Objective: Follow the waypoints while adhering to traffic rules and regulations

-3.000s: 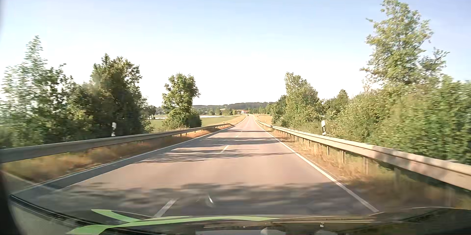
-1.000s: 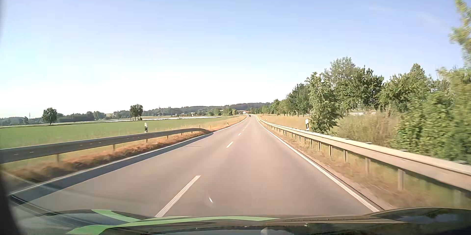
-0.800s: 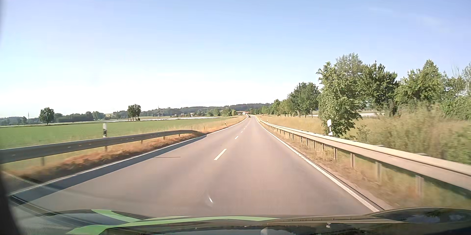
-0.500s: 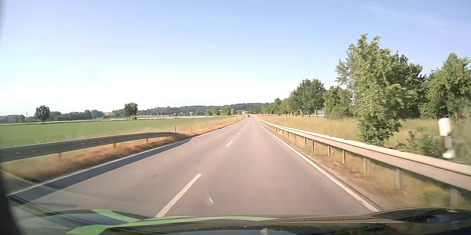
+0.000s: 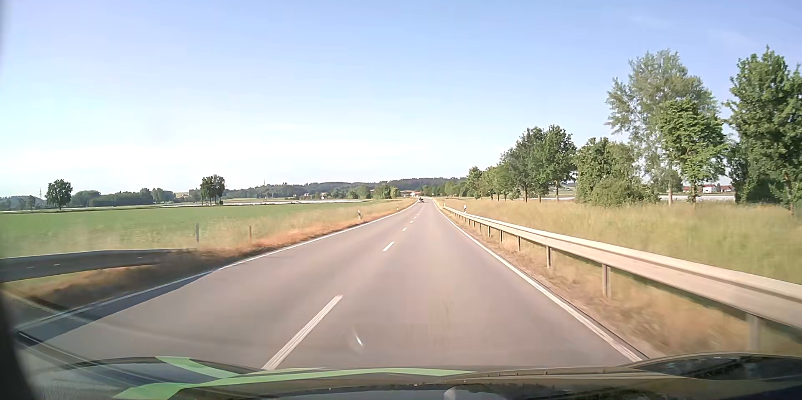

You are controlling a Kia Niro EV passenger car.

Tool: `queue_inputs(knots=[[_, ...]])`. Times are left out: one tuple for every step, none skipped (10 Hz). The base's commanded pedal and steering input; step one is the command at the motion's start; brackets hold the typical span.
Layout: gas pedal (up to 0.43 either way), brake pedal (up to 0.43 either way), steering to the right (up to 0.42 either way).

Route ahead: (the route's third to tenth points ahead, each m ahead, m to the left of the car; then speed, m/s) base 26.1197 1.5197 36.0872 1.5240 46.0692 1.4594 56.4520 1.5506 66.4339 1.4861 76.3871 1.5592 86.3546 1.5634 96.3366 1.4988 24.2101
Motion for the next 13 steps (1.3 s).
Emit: queue_inputs(knots=[[0.28, 0.0, 0.0], [0.268, 0.0, 0.0], [0.268, 0.0, 0.0], [0.24, 0.0, 0.0], [0.24, 0.0, 0.0], [0.24, 0.0, 0.0], [0.24, 0.0, 0.0], [0.24, 0.0, 0.0], [0.248, 0.0, 0.0], [0.248, 0.0, -0.001], [0.248, 0.0, -0.002], [0.248, 0.0, -0.004], [0.248, 0.0, -0.005]])
